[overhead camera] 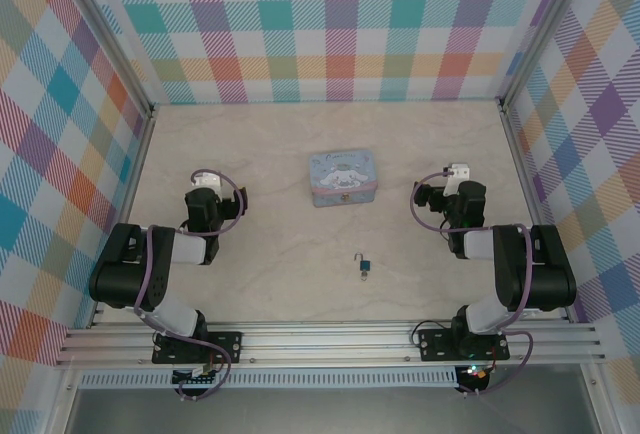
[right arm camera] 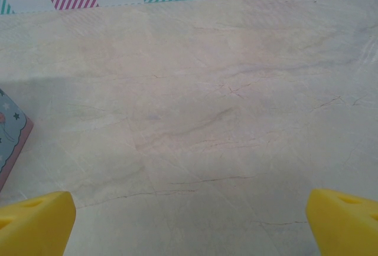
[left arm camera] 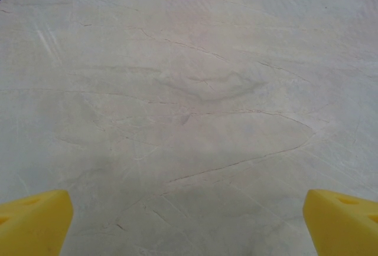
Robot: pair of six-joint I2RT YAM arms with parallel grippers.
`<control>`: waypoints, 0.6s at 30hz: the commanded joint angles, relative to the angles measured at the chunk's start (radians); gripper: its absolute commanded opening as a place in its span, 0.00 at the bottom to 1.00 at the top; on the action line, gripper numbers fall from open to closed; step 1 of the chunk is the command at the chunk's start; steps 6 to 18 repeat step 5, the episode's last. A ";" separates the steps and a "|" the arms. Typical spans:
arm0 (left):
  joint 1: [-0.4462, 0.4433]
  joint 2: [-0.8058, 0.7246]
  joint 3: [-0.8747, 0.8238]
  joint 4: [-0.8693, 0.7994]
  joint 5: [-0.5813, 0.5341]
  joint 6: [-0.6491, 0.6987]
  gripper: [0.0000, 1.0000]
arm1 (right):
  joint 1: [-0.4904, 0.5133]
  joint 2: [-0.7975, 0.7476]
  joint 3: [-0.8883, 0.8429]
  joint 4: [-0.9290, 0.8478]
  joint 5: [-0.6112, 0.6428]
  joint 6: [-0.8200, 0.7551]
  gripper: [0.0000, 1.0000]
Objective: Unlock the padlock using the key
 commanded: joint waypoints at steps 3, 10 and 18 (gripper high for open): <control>0.011 -0.007 0.009 -0.001 0.011 -0.015 1.00 | -0.004 -0.004 0.004 0.000 -0.016 -0.005 1.00; 0.011 -0.008 0.009 -0.001 0.011 -0.016 1.00 | -0.004 -0.004 0.004 0.001 -0.017 -0.005 1.00; 0.011 -0.008 0.009 -0.001 0.011 -0.016 1.00 | -0.004 -0.004 0.004 0.001 -0.017 -0.005 1.00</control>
